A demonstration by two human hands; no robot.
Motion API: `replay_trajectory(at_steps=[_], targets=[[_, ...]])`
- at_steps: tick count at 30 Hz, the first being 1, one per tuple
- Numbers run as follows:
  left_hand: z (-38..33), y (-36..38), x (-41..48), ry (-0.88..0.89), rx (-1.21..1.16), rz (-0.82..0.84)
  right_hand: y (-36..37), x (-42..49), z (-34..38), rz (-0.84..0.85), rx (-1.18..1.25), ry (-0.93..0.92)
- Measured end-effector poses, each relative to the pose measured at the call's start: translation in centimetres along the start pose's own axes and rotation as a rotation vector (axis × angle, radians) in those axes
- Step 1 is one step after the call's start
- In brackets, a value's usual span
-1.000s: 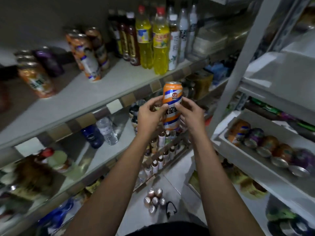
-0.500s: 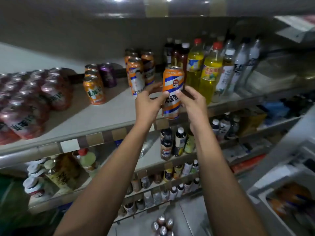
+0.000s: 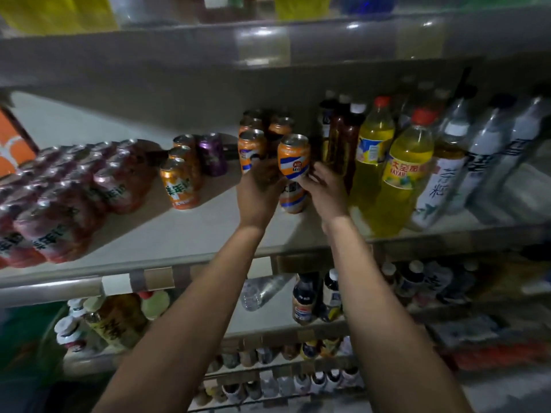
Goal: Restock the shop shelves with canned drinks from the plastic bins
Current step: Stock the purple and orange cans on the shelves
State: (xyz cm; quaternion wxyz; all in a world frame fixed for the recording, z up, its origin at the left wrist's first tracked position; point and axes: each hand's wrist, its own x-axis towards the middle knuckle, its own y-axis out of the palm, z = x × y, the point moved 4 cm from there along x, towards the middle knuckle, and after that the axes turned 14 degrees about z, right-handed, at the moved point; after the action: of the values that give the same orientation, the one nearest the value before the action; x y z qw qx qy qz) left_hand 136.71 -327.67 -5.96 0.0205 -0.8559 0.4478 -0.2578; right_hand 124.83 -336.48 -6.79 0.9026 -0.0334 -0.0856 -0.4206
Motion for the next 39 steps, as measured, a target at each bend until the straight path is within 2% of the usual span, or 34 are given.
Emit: replay_trajectory(at_steps=[4, 7, 12, 18, 22, 30, 34, 39], targets=[[0.8, 0.6, 0.9, -0.007, 0.05, -0.051, -0.1, 1.9, -0.9, 0.061, -0.031, -0.025], [0.9, 0.9, 1.9, -0.005, 0.17, -0.097, -0.1, 3.7, -1.4, 0.067, -0.06, -0.023], [1.6, 2.2, 2.8, -0.037, 0.237, -0.123, -0.2, 5.5, -1.9, 0.068, -0.069, 0.018], [2.1, 2.8, 2.4, 0.063, 0.369, -0.185, -0.3, 5.2, -2.0, 0.064, -0.05, 0.038], [1.6, 3.0, 1.4, 0.102, 0.352, -0.19, -0.1, 4.9, -2.3, 0.035, -0.024, 0.014], [2.5, 2.1, 0.4, 0.003, 0.118, -0.15, 0.1, 4.6, -2.5, 0.006, -0.022, 0.037], [2.7, 0.4, -0.3, 0.01, 0.107, -0.214, 0.9, 3.8, -3.8, 0.054, -0.167, 0.072], [3.5, -2.3, -0.1, -0.081, 0.104, -0.289, 1.9, 3.9, -3.9, -0.077, -0.336, 0.057]])
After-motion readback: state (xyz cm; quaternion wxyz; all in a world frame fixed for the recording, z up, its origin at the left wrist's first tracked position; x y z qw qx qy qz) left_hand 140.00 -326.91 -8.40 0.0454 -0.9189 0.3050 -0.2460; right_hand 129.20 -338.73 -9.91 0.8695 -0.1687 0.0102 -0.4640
